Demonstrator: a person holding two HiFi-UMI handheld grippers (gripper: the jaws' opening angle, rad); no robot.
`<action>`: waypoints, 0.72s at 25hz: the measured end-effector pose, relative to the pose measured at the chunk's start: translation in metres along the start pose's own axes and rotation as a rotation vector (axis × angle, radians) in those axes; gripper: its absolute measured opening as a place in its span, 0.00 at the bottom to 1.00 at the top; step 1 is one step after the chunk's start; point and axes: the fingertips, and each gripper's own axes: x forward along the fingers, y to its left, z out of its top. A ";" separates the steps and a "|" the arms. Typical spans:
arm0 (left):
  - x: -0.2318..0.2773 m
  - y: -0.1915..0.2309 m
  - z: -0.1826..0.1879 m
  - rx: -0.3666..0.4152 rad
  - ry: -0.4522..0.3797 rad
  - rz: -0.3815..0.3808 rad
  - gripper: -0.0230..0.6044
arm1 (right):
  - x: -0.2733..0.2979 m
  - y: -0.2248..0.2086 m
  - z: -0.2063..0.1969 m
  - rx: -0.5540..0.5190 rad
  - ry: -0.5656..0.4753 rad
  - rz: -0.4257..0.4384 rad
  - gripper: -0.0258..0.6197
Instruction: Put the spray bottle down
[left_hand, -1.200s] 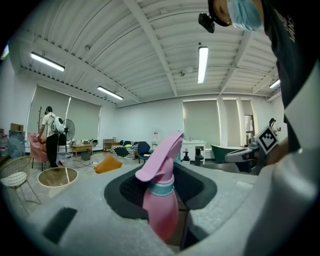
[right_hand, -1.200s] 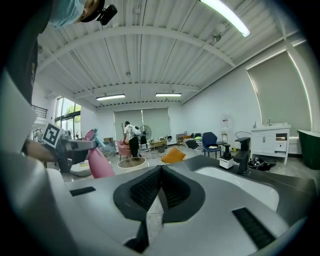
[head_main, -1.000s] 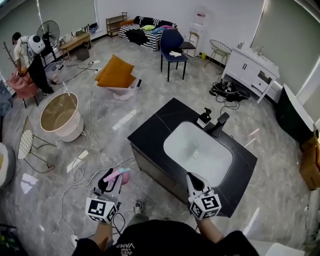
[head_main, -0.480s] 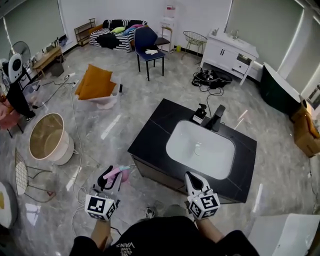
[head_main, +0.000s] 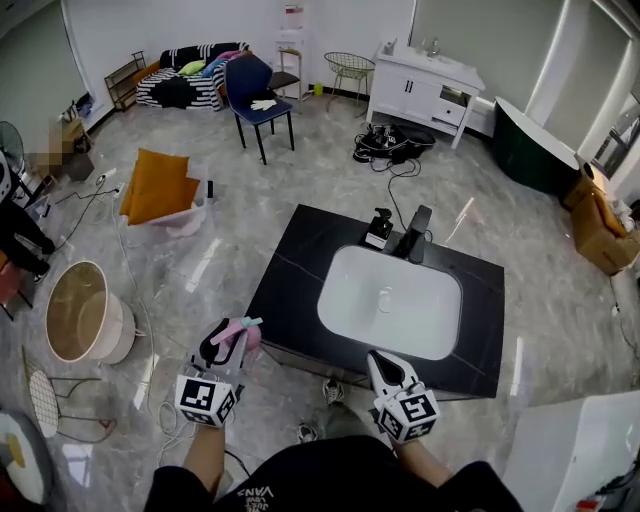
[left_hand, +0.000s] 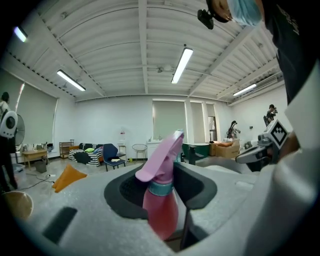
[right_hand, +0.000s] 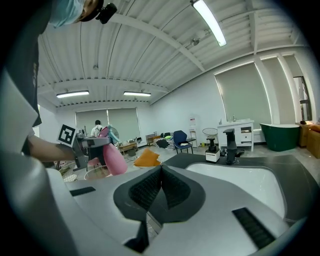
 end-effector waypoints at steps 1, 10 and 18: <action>0.014 0.001 0.003 0.007 -0.005 -0.011 0.28 | 0.005 -0.006 0.001 0.001 0.004 -0.004 0.04; 0.135 0.009 0.019 0.054 -0.037 -0.087 0.28 | 0.057 -0.065 0.014 0.012 0.017 -0.011 0.04; 0.230 0.013 0.016 0.072 -0.033 -0.125 0.29 | 0.090 -0.122 0.019 0.044 0.019 -0.034 0.04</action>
